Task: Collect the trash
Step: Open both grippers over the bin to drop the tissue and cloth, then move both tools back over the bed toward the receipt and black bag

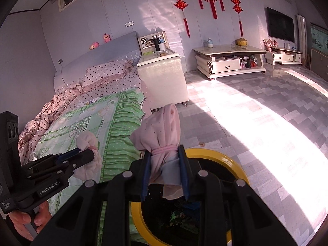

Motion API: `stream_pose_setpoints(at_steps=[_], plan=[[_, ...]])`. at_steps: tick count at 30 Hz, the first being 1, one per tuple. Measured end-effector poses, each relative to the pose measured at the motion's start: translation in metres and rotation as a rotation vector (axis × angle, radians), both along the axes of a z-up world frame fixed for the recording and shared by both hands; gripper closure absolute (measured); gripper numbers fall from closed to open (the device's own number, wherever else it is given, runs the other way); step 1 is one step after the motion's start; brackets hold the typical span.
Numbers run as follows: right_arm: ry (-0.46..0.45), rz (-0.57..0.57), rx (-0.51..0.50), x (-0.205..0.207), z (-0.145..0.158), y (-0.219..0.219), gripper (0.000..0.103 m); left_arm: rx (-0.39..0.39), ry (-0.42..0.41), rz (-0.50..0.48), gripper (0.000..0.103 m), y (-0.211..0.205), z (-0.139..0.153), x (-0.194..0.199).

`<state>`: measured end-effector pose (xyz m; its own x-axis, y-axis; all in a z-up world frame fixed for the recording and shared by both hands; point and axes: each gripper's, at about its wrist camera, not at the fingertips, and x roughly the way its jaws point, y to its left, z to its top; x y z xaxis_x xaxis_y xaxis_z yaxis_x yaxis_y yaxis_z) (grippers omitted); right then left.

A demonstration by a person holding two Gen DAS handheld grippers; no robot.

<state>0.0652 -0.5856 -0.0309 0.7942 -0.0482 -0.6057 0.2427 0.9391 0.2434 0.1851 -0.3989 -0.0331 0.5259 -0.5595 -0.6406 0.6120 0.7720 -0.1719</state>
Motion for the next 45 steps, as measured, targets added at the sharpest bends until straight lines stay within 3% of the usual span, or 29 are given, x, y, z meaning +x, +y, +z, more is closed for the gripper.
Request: stream_pose_setpoints(at_steps=[7, 17, 19, 22, 24, 32, 38, 45], plan=[[0.050, -0.038, 0.038, 0.005, -0.028, -0.022, 0.079, 0.022, 0.059, -0.040, 0.077, -0.031, -0.035, 0.005], [0.096, -0.087, 0.070, 0.011, -0.055, -0.046, 0.076, 0.025, 0.133, -0.061, 0.076, -0.044, -0.072, 0.017], [0.095, -0.100, 0.081, 0.009, -0.056, -0.052, 0.074, 0.015, 0.141, -0.064, 0.071, -0.043, -0.074, 0.019], [0.101, -0.125, 0.068, 0.008, -0.056, -0.056, 0.072, 0.004, 0.134, -0.058, 0.053, -0.040, -0.073, 0.020], [0.102, -0.146, 0.062, 0.006, -0.057, -0.059, 0.067, -0.002, 0.127, -0.057, 0.049, -0.037, -0.071, 0.020], [0.093, -0.187, 0.066, 0.000, -0.053, -0.059, 0.047, -0.022, 0.111, -0.007, 0.028, -0.011, -0.063, 0.024], [0.063, -0.155, 0.069, -0.001, -0.038, -0.042, 0.043, -0.016, 0.078, 0.048, 0.024, 0.020, -0.054, 0.029], [0.033, -0.041, 0.039, 0.015, -0.015, 0.009, 0.042, -0.024, 0.056, 0.142, 0.024, 0.082, -0.044, 0.043]])
